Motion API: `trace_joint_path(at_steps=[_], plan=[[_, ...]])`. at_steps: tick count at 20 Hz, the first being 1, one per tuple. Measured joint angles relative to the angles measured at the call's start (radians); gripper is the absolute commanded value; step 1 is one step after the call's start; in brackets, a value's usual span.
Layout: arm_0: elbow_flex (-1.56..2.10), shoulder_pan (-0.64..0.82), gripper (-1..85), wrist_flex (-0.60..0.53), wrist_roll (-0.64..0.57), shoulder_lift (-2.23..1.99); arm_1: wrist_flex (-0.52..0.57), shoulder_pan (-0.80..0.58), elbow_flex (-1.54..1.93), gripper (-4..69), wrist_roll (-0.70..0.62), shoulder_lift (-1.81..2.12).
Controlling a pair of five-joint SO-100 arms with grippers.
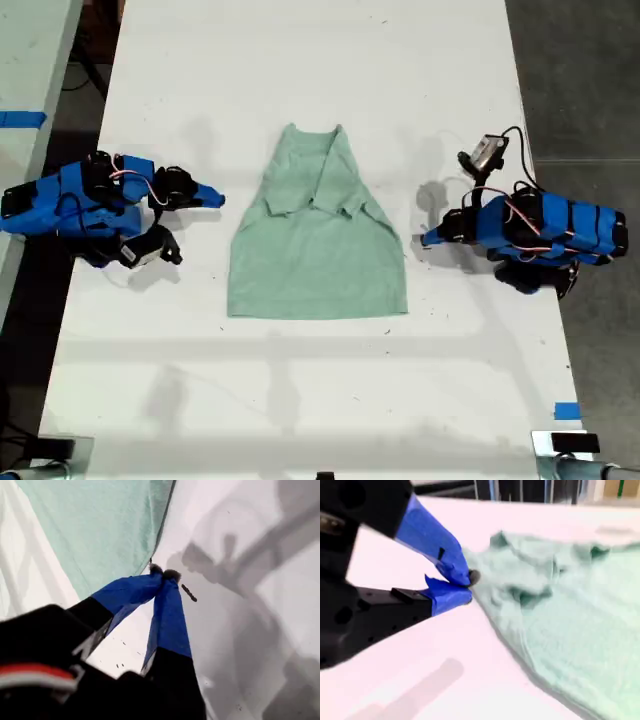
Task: Fold t shirt
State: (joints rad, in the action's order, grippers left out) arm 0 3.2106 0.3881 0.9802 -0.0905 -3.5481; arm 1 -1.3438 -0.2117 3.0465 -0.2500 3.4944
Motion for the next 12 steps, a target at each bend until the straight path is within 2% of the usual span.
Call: trace_joint_path(at_steps=[5, 12], plan=[[0.038, 0.081, -0.3, 0.009, 0.002, -0.029, 0.000, 0.000, 0.000, -0.2, 0.002, 0.000], [0.038, 0.084, -0.3, 0.014, 0.002, -0.031, 0.000, 0.000, 0.000, -0.3, 0.002, 0.000]])
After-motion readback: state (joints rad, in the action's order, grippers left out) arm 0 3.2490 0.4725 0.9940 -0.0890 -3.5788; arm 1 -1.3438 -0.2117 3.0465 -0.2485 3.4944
